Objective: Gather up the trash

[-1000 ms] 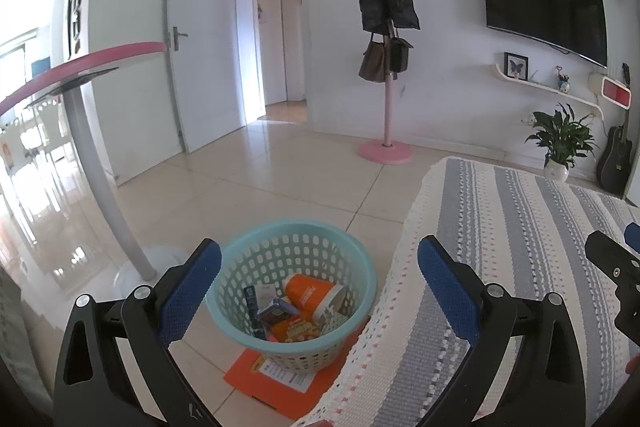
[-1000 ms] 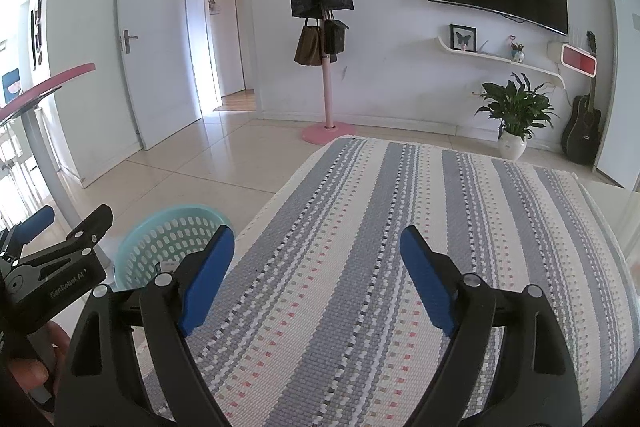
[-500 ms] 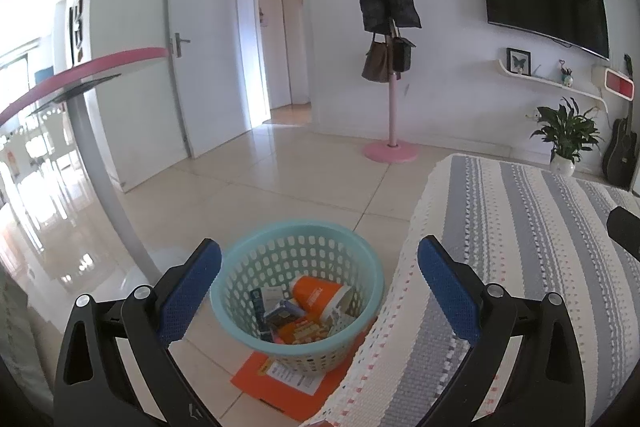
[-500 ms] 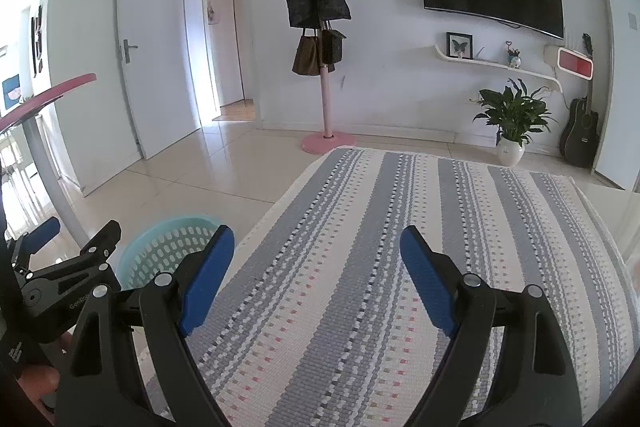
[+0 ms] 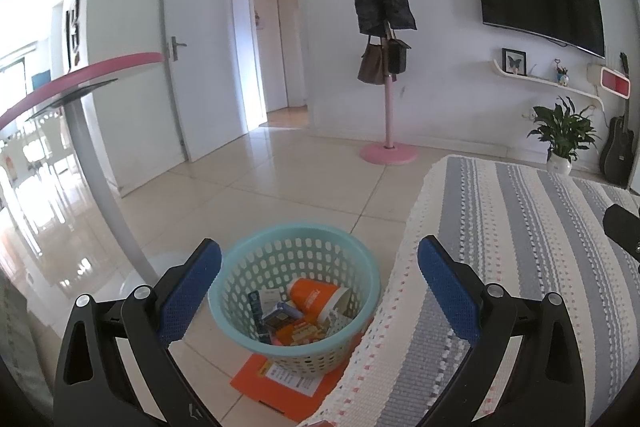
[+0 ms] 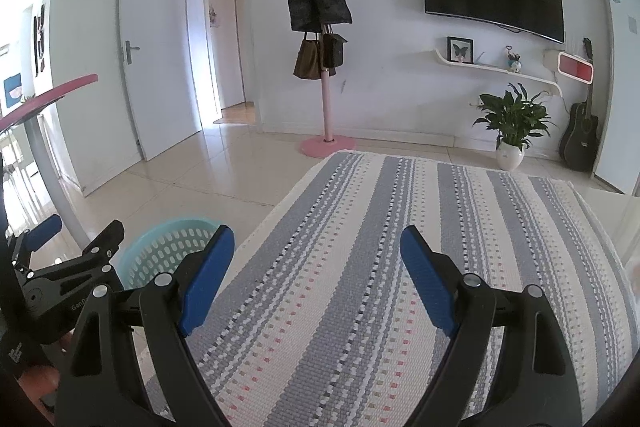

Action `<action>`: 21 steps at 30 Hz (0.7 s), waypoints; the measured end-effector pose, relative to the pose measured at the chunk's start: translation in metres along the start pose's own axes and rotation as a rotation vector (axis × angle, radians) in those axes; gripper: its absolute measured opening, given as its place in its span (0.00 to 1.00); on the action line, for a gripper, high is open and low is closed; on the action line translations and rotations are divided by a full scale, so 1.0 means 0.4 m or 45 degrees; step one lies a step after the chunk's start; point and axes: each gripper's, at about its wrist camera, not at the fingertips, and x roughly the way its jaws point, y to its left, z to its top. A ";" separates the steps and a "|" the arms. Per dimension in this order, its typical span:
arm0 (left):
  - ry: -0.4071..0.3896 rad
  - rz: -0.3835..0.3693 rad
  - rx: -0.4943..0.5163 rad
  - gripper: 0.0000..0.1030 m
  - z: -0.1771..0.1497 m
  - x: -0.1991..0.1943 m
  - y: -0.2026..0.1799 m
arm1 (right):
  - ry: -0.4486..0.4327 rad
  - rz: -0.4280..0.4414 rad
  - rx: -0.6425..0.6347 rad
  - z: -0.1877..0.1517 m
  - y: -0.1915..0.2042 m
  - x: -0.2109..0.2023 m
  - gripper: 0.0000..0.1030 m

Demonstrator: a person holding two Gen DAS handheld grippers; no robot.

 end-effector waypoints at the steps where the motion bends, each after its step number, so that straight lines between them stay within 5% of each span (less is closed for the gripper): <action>1: -0.001 0.001 0.002 0.93 0.000 0.000 0.001 | -0.001 0.000 -0.002 0.000 0.000 -0.001 0.78; 21: -0.004 -0.006 0.017 0.93 0.003 -0.012 -0.005 | 0.015 0.026 -0.020 -0.003 0.012 0.013 0.78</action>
